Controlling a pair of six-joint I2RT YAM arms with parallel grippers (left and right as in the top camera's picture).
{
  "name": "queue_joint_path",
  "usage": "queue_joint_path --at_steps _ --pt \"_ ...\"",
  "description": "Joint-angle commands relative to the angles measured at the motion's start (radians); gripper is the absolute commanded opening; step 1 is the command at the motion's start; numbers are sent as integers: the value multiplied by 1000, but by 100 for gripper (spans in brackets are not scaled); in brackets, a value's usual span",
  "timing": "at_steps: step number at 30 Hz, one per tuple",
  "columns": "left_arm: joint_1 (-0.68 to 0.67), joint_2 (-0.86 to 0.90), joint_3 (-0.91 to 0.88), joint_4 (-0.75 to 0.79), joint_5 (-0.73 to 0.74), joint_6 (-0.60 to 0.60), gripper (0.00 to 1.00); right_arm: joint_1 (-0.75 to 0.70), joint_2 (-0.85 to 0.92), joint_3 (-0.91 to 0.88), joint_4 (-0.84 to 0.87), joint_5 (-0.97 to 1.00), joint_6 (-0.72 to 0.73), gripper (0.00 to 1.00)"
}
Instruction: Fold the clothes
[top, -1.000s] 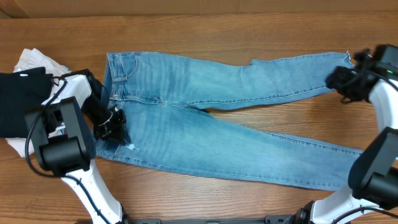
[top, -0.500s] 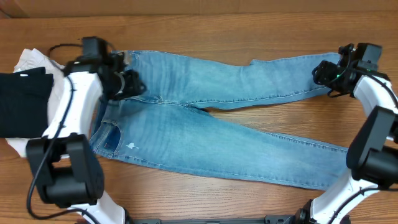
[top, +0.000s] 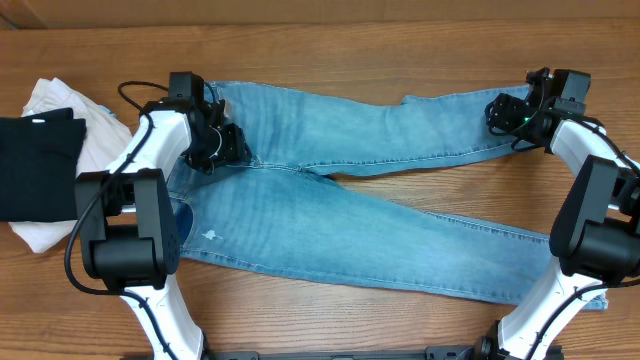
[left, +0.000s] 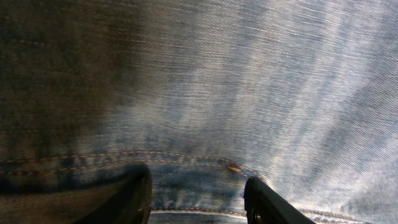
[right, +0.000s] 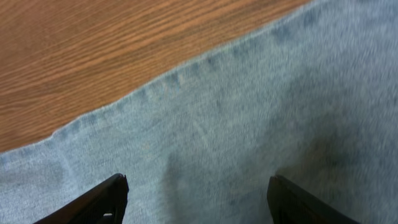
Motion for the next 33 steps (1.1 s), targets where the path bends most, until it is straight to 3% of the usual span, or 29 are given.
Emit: queue_joint_path --at_steps 1,12,25,33 --pt "45 10 0 -17 -101 -41 52 3 47 0 1 28 3 75" --pt "65 104 0 -27 -107 -66 51 -28 92 0 5 283 3 75" --pt "76 115 0 -93 -132 -152 48 -111 101 2 37 365 3 73" --pt "81 115 0 -94 -129 -157 54 -169 124 2 0 366 11 74"
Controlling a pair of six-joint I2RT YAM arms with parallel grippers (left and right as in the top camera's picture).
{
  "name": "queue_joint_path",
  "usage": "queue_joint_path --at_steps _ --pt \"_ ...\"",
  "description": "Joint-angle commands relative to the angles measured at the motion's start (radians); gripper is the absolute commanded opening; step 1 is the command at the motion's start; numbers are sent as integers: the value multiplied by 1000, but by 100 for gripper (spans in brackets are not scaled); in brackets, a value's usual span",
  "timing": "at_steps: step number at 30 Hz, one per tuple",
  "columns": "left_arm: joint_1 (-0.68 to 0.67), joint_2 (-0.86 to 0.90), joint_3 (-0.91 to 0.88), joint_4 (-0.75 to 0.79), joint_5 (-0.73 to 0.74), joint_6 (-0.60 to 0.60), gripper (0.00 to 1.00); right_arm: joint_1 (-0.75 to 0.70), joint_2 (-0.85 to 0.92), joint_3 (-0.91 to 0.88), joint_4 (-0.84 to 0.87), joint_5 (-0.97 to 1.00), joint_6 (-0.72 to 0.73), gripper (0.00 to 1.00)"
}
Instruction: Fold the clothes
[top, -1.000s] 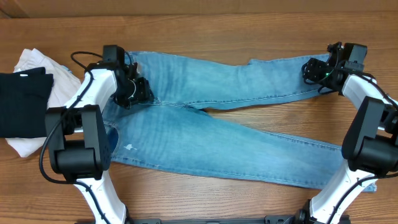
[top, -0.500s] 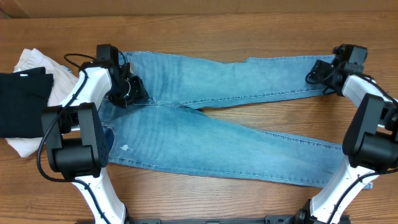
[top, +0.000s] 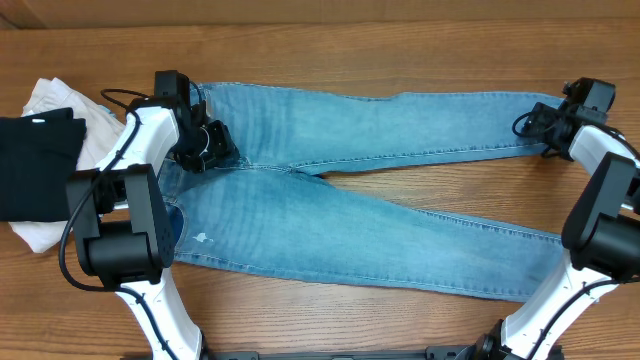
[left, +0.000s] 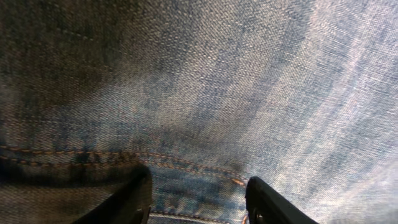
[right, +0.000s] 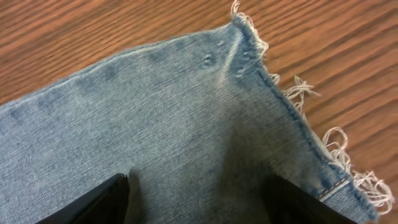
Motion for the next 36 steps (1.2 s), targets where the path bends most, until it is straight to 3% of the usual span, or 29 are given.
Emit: queue_joint_path --at_steps 1,7,9,10,19,23,29,36 --pt "31 82 -44 -34 -111 -24 54 -61 64 -17 -34 71 16 74" --pt "40 82 -44 -39 -108 -23 54 -63 62 48 -91 6 16 82" --pt "43 80 -40 -39 -108 -13 54 -63 53 107 -143 -47 16 98" --pt "45 79 -36 -40 -107 -7 55 -63 47 136 -167 -60 16 100" --pt "53 -35 134 -132 -113 80 70 -63 -111 390 -464 -127 17 100" --pt "53 -121 221 -208 -158 82 77 -63 -232 398 -551 -130 17 100" --pt "49 -254 240 -360 -165 93 80 -63 -410 398 -738 -142 20 100" --pt "50 -282 238 -598 -254 92 82 -63 -469 397 -1025 -235 46 100"
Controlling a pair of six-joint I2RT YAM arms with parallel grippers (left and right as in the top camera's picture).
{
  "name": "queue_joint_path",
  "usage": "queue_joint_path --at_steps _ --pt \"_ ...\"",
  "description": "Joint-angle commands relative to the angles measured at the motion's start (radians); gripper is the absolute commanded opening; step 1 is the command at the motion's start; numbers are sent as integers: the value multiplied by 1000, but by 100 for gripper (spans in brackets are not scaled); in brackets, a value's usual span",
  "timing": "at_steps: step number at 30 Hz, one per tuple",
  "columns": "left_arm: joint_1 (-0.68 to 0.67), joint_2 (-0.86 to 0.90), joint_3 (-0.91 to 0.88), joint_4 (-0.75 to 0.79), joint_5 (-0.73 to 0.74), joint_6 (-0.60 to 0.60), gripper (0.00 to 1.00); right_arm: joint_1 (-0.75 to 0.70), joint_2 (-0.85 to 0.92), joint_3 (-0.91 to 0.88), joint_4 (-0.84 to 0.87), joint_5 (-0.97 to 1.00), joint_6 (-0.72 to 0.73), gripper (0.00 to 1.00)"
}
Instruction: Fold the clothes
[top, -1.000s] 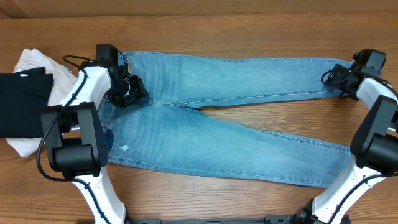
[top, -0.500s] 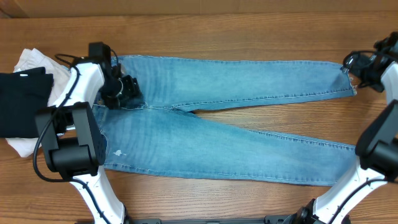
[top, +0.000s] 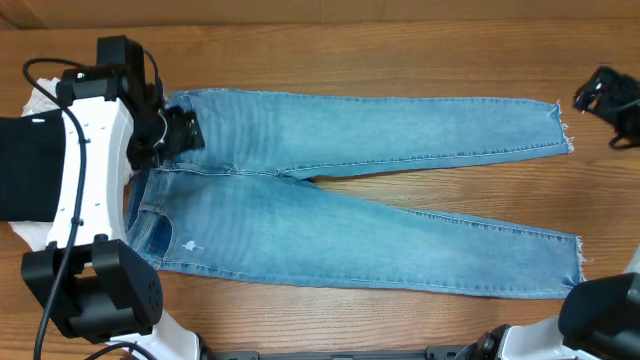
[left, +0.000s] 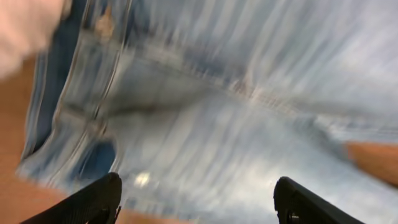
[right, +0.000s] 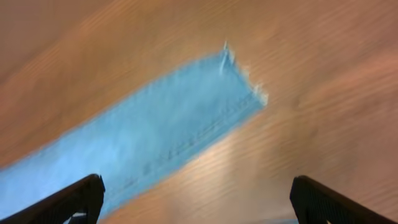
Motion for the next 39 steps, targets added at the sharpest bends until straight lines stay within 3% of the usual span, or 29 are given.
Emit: queue_joint_path --at_steps 1,5,8,9,18,23,27,30,39 --pt "1 1 8 -77 -93 21 82 0 -5 7 -97 -49 41 100" --pt "5 0 8 -73 -184 -12 84 2 -5 2 -109 -53 51 100" --pt "16 5 7 26 -90 108 87 11 -5 2 -109 -71 50 100" --pt "22 17 7 78 14 206 84 20 -5 2 -101 -72 49 100" --pt "107 161 7 192 95 262 63 26 -5 2 -100 -75 49 100" --pt "135 276 7 257 101 254 70 26 -5 2 -100 -77 49 100" --pt "154 340 7 237 -11 201 66 26 -5 2 -101 -76 48 100" --pt "184 341 8 215 -106 119 64 26 -5 2 -96 -76 48 100" --pt "310 285 8 206 -109 88 63 26 -3 2 -89 -73 48 100"
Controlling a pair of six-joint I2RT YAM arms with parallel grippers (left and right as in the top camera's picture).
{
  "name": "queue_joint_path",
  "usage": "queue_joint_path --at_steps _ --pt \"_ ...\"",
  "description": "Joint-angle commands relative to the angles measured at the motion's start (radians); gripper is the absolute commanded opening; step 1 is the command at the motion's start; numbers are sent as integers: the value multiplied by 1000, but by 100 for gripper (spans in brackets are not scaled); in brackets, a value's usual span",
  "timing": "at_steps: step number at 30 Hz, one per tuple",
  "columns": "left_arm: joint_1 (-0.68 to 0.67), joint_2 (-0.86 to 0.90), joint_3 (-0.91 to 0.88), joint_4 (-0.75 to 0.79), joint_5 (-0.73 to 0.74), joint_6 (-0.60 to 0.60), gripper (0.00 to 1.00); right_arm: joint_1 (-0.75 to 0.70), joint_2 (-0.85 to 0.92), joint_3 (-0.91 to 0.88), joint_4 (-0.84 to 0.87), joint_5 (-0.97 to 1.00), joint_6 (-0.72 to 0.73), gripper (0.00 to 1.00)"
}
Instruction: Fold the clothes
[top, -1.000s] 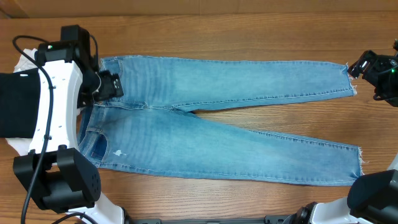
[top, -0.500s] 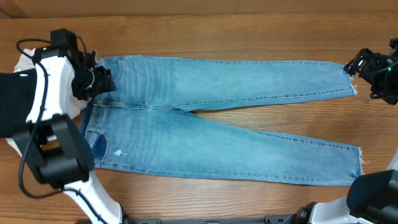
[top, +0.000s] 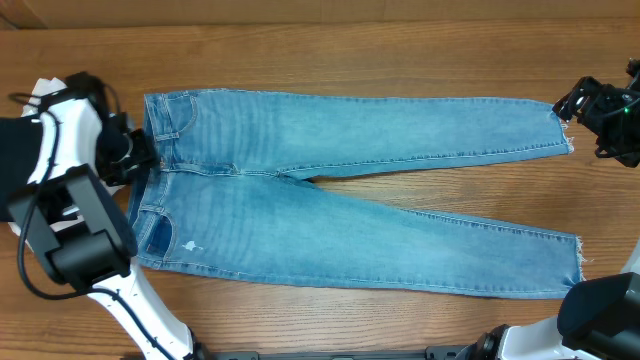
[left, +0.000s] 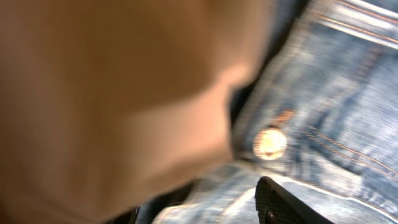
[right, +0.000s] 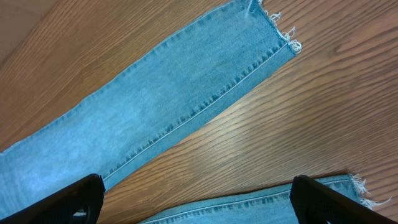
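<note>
Light blue jeans (top: 330, 190) lie flat on the wooden table (top: 350, 60), waistband to the left and both legs running right in a narrow V. My left gripper (top: 135, 158) is low at the waistband's left edge. The blurred left wrist view shows the jeans' metal button (left: 270, 142) just ahead of that gripper (left: 198, 208), whose fingers stand apart over denim. My right gripper (top: 585, 105) hangs open off the upper leg's frayed hem (right: 267, 31), holding nothing. In the right wrist view it (right: 196, 205) is over bare wood between the legs.
A black garment (top: 15, 150) lies on a white cloth (top: 40, 88) at the table's left edge, close behind the left arm. The lower leg's frayed hem (top: 578, 265) reaches almost to the right arm's base.
My left gripper has gone from above the upper waist area to the waistband's left edge and sits lower, close to the button. The right gripper has barely shifted. The jeans lie as before.
First both grippers were down on the jeans, left at the crotch seam, right near the upper leg's end. Then the upper leg lay stretched farther right. Later both grippers were open and lifted off, the jeans flat. Now the left is at the waistband.
</note>
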Motion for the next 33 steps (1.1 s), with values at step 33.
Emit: queue_joint_path --at_steps 33 --pt "114 -245 11 4 146 82 78 1 -4 3 24 -24 5 100"
